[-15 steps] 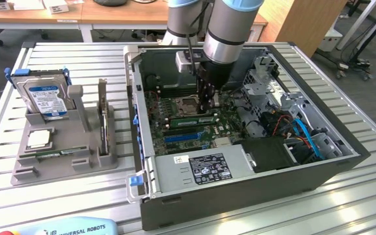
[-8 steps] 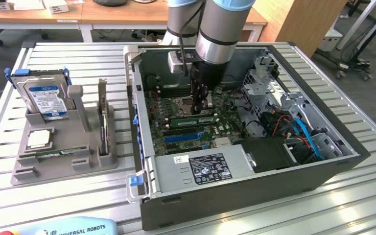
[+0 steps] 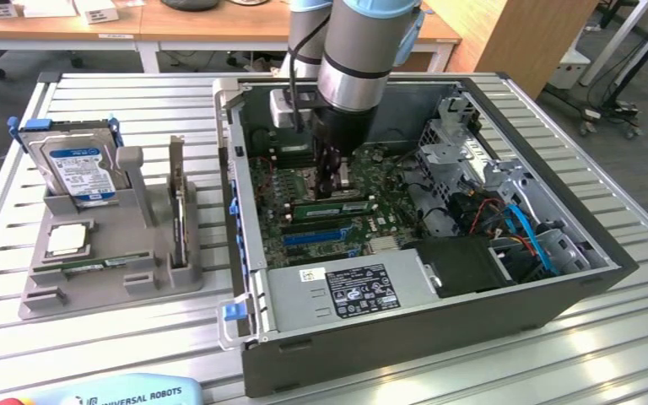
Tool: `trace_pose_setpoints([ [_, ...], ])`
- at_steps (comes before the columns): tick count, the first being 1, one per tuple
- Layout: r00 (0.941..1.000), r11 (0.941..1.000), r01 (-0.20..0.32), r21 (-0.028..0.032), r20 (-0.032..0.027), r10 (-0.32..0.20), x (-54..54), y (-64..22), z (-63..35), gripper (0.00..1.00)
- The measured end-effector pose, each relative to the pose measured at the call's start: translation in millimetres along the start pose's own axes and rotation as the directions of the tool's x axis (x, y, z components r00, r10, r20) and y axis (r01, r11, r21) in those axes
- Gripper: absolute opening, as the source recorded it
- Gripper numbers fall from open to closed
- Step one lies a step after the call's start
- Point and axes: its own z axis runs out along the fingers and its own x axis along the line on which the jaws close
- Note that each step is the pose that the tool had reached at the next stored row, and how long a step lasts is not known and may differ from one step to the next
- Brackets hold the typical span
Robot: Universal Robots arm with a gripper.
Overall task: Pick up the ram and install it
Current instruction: 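Press down the ram until it locks into place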
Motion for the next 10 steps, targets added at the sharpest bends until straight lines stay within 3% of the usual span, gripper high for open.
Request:
trace_pose_setpoints([
  [10,1.0,1.0,0.0,0.0,0.0,0.0,0.2,0.3,4.5,0.1],
])
